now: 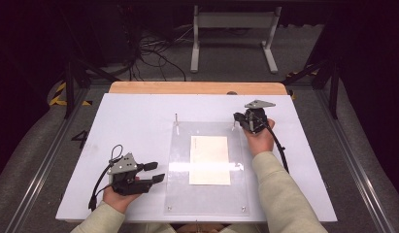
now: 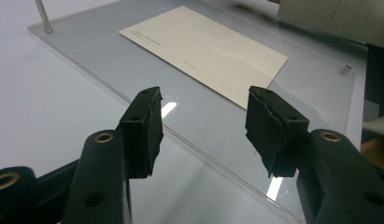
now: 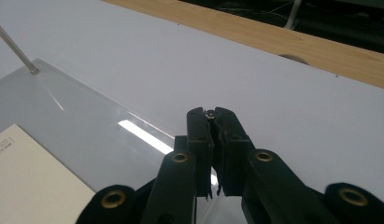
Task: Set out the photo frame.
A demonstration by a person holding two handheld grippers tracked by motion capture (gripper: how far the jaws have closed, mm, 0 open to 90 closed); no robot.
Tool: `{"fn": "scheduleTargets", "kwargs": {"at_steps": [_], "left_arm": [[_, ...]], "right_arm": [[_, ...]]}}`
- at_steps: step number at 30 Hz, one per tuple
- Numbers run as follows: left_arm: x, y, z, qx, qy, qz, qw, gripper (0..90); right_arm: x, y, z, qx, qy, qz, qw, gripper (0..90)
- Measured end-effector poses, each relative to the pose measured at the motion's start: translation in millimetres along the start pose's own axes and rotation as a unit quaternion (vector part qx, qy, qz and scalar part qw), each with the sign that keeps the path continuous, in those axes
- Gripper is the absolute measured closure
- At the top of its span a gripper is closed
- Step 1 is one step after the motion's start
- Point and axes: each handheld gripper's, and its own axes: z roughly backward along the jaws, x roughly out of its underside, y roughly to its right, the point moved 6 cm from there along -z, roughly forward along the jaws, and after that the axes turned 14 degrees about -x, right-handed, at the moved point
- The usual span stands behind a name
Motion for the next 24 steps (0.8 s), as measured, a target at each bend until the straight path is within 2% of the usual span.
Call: {"fn": "scheduleTargets", "kwargs": {"at_steps": [5,7,12,17,24], "left_arm": [[0.0,0.4,0.2,0.001,0.000,0.003,1.0000,46.4],[-0.2,0.6,0.1,0.001,0.001,0.003,1.0000,46.4],[-0.9,-0.5,-0.7,-0.004,0.003,-0.005,1.0000,46.4],[-1.1,0.5,0.0,-0.002,0.004,0.001,1.0000,46.4],[-2.2,-6.2,1.9,-0.009,0.009,0.006,0.9999,46.5]], "right_arm": [[0.5,0.0,-1.6,0.006,0.001,-0.005,1.0000,85.3],[0.9,0.8,-3.2,0.007,0.003,-0.016,0.9999,85.4],[0.2,1.6,-5.8,0.013,0.001,-0.029,0.9995,85.5],[-0.5,2.2,-7.6,0.016,-0.001,-0.032,0.9994,85.5],[-1.8,4.0,-9.6,0.019,-0.003,-0.041,0.9990,85.6]]}}
